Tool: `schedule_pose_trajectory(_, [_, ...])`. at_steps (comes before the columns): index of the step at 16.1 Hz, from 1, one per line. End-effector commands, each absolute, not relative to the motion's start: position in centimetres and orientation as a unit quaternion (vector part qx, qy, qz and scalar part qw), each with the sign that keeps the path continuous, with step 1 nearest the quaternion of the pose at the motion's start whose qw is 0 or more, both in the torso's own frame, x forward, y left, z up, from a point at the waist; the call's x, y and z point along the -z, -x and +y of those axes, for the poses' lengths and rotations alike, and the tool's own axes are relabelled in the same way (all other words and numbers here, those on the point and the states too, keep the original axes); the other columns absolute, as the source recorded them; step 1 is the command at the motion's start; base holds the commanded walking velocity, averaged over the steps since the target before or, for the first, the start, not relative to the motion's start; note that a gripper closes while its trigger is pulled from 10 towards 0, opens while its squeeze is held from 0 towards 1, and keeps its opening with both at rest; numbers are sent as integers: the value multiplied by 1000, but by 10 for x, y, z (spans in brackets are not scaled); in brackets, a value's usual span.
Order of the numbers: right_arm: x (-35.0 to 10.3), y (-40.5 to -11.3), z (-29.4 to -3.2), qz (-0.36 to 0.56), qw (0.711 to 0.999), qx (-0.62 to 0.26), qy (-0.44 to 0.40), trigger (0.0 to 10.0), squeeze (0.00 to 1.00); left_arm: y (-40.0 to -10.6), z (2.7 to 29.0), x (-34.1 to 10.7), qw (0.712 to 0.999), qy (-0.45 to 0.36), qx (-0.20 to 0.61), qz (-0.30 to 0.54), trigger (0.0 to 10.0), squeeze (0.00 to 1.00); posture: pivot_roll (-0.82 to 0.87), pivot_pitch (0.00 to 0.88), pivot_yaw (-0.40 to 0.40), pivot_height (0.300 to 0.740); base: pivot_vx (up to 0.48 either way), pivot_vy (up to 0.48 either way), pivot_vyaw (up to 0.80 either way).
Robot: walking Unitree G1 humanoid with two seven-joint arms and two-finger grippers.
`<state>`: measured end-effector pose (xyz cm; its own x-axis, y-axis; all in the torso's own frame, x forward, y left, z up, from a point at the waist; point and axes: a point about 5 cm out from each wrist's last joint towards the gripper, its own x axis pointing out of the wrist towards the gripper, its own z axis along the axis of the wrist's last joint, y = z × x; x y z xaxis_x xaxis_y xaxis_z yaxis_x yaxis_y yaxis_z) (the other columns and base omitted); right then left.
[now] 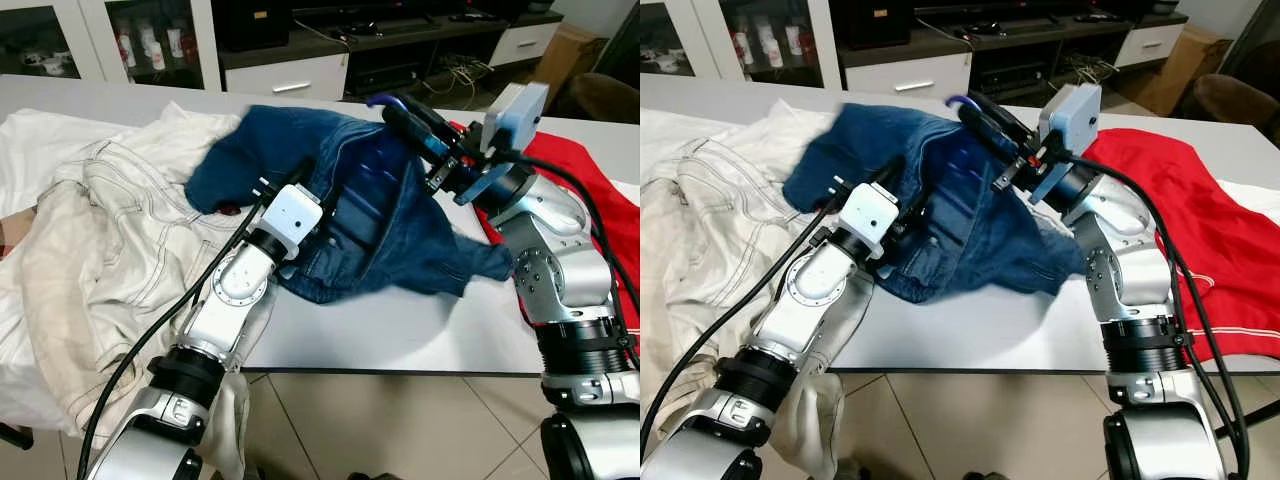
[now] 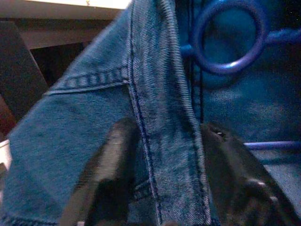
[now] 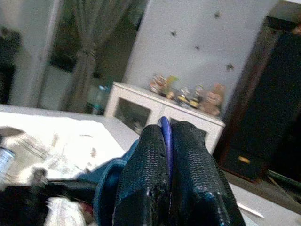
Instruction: Hang hanger
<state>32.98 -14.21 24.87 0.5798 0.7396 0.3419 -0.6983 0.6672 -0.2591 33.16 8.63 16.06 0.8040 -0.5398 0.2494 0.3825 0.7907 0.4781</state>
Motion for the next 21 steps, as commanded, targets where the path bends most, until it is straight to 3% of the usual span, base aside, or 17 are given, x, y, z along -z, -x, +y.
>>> schedule_pose_trajectory(1, [-257,-333,-149,-228,893,-381,77,0,0,-330,82,-161,923,-208,262,-193,0,0,170,0,-69,740,0,0,0])
schedule_pose_trajectory(5, [-257,-336,-155,-229,899,-360,104,0,0,-332,86,-166,924,-197,262,-197,0,0,168,0,-69,740,0,0,0])
schedule_pose_trajectory(11, [-253,-325,-163,-215,880,-409,111,0,0,-358,131,-205,938,-194,176,-227,0,0,171,0,-77,740,0,0,0])
schedule_pose_trajectory(14, [-257,-323,-163,-220,877,-415,104,0,0,-363,138,-211,936,-203,170,-230,0,0,161,0,-79,740,0,0,0])
schedule_pose_trajectory(19, [-252,-299,-169,-188,832,-512,106,0,0,-372,152,-221,932,-234,156,-229,0,0,161,0,-76,740,0,0,0])
schedule_pose_trajectory(21, [-251,-297,-172,-172,821,-523,150,0,0,-377,164,-235,930,-245,137,-239,0,0,157,0,-75,740,0,0,0])
